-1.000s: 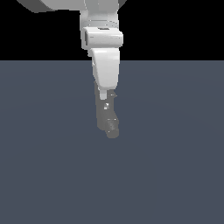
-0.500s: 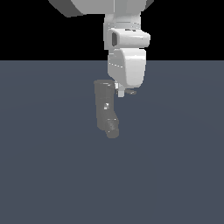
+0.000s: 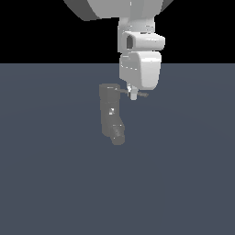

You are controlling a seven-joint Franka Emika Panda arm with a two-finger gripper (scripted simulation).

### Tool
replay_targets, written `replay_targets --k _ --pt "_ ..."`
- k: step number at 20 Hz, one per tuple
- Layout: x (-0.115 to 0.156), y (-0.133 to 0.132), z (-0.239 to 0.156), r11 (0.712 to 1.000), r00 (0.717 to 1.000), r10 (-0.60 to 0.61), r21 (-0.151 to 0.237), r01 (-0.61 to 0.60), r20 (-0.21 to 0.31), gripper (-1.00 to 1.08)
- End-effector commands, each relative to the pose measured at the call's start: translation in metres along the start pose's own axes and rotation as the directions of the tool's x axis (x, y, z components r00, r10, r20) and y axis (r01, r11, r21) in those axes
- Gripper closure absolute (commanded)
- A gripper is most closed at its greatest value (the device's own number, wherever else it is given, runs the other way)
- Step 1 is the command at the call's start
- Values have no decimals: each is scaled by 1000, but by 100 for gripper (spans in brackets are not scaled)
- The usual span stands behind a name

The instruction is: Turn on the faucet by rotating a designated handle.

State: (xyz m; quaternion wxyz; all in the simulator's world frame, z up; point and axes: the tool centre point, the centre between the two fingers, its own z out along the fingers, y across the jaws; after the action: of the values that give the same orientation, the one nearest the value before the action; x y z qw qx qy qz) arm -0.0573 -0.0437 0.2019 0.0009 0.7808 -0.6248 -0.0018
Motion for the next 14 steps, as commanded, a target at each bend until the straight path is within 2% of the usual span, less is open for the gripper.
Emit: replay_targets --k 1,14 --pt "10 -8 0 1000 1000 5 4 -5 -1 108" --pt "48 -38 0 1000 1000 18 4 -18 -1 108"
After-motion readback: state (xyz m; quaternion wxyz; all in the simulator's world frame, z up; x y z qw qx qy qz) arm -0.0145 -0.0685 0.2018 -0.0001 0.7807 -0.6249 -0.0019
